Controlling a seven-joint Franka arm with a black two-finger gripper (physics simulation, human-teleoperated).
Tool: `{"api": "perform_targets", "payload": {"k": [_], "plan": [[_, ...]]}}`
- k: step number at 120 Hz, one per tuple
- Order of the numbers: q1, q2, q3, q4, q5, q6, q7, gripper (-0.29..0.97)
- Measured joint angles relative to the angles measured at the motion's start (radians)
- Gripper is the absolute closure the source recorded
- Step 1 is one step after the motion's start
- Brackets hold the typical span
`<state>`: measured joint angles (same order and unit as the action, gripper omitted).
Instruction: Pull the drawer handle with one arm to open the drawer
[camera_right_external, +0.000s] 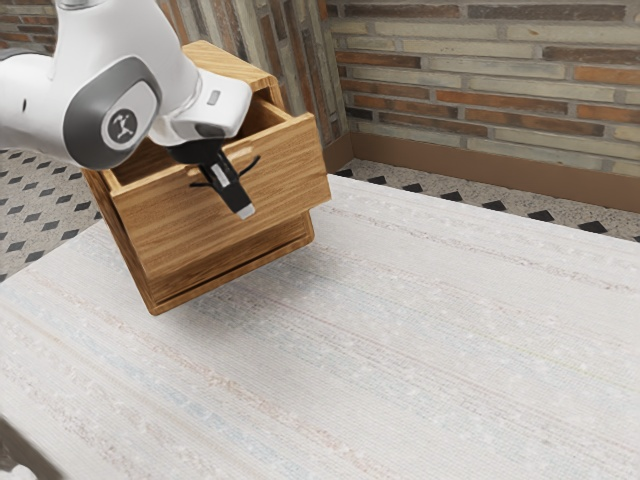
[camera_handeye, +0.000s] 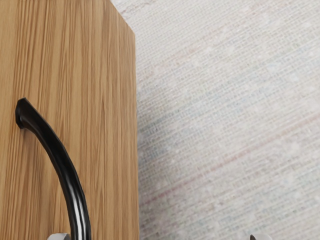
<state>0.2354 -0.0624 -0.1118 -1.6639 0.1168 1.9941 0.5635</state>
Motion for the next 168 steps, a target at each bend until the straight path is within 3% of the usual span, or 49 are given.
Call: {"api": "perform_targets", "payload": {"k": [79,125,152,160,168], "plan": [[-0.145,-0.061,0.056,-0.073,0.017,0.005,-0.082,0.23],[-0.175,-0.090,0.054,-0.108,0.034,0.017,-0.128,0.34],[-0.225,-0.096,0.054,-0.107,0.055,0.028,-0.160,0.51],[-0.227,-0.098,0.055,-0.108,0.062,0.029,-0.168,0.50],[-0.235,-0.097,0.057,-0.109,0.058,0.029,-0.175,0.39]]}}
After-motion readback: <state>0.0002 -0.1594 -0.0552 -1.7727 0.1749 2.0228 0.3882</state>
